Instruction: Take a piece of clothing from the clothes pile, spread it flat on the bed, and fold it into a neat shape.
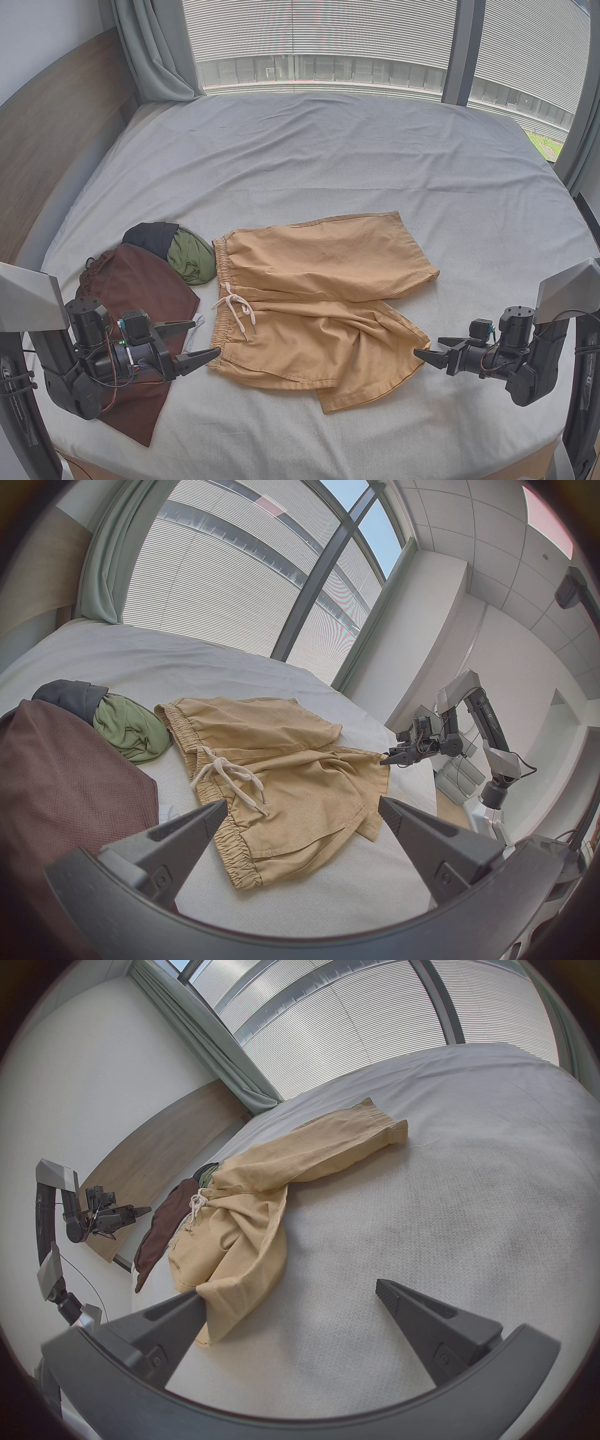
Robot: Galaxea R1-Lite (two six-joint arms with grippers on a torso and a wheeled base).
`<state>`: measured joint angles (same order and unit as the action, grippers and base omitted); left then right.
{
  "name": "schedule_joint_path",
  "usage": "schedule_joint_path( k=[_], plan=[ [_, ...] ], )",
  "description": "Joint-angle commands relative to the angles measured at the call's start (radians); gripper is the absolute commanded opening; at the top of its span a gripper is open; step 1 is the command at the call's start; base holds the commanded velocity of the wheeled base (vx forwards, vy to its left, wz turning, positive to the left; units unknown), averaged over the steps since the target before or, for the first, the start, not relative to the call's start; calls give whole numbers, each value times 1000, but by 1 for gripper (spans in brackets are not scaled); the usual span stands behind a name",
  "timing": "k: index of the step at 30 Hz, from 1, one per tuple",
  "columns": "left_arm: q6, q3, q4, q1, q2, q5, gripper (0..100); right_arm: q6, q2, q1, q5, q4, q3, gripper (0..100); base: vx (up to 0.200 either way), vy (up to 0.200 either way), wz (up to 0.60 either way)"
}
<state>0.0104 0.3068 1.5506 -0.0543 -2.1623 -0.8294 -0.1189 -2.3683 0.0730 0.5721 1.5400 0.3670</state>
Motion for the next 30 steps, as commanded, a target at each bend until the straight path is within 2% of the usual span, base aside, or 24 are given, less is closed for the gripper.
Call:
schedule_joint_path(
  k=[1, 16, 23, 24, 30],
  plan=[
    [0, -2, 0, -1, -4, -1, 100, -1, 3, 4, -5, 0, 1, 0, 0, 0, 0],
    [0, -3, 0, -7, -10, -1, 100, -1, 37, -38, -5, 0, 4, 0, 0, 0, 0],
    [2, -2, 2, -7, -17, -1, 100, -7, 34, -25, -5, -1, -34, 0, 0, 0, 0],
    [2, -2, 2, -7, -17, -1, 100, -7, 32, -21, -5, -3, -43, 100, 0, 0, 0],
    [2, -2, 0, -7, -17, -1, 100, -22, 24, 1, -6, -12, -53, 100, 0, 0, 0]
  ],
)
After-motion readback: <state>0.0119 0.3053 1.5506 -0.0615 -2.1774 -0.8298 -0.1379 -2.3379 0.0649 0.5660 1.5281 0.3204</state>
